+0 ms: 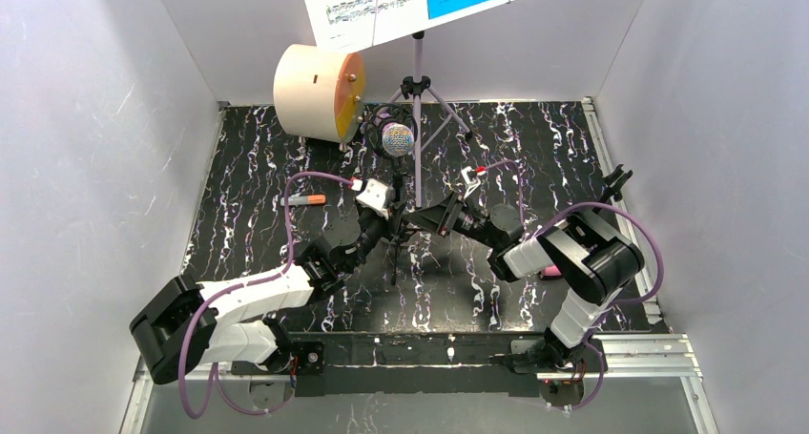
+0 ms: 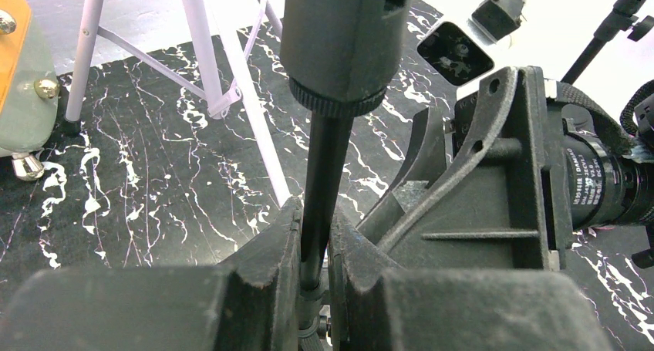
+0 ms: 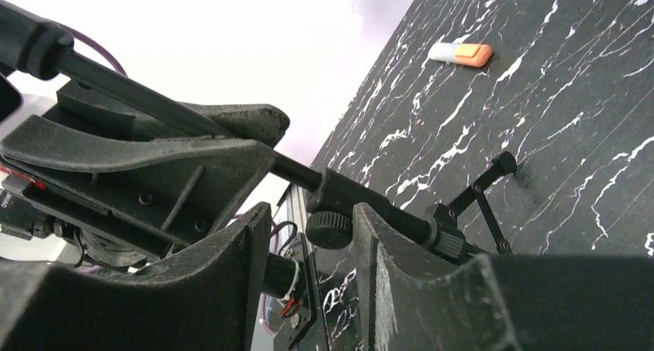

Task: Pack up the instrument practice props
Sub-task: Unscrew the knob on the microphone stand.

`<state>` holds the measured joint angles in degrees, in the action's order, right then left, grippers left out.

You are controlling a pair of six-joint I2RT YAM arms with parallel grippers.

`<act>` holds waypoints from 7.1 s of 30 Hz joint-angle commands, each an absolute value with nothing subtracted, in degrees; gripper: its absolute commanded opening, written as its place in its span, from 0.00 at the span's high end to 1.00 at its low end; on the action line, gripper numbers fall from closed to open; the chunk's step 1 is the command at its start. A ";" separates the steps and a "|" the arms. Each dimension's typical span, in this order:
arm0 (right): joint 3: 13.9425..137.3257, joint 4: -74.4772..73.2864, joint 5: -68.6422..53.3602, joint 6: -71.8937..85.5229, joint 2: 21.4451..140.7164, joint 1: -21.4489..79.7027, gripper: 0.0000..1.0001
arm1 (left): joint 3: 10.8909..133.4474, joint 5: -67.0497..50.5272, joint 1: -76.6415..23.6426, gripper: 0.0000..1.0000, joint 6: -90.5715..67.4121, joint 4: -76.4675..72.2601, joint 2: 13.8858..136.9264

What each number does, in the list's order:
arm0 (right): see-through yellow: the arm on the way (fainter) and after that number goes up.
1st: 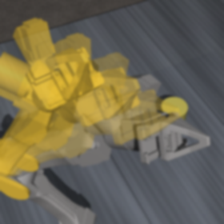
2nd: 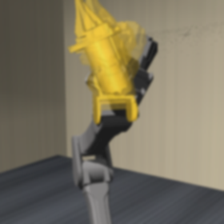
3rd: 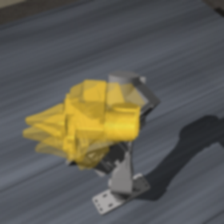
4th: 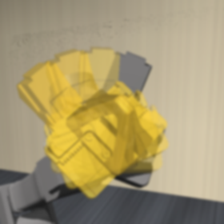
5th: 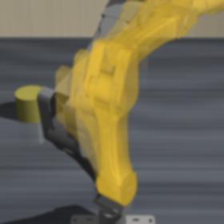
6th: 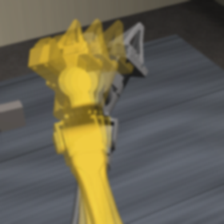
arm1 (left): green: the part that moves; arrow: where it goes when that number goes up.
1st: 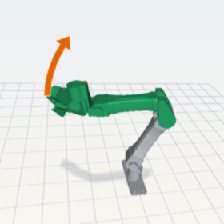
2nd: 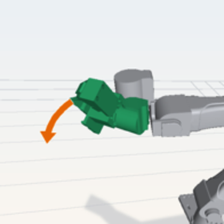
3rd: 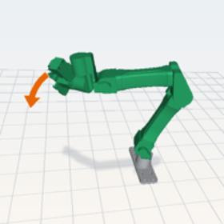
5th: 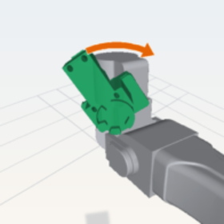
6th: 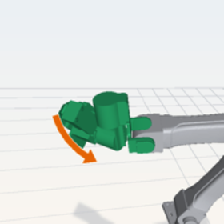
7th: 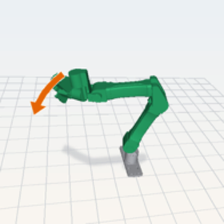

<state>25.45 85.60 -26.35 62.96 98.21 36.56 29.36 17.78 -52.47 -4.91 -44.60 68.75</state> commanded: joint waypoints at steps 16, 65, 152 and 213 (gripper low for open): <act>29.00 72.37 -24.05 60.08 91.76 37.79 0.57 | 27.25 17.24 -53.35 1.00 -8.88 -34.89 70.13; 37.40 34.98 -18.58 -5.75 82.06 40.89 0.99 | 27.24 16.78 -53.36 1.00 -8.90 -34.89 69.87; 24.17 68.75 1.02 63.60 84.64 49.33 0.50 | 27.07 17.57 -53.35 0.99 -9.15 -33.58 66.98; 40.19 30.13 -10.40 -4.04 83.36 47.36 0.99 | 27.07 18.27 -53.37 1.00 -8.80 -33.22 66.77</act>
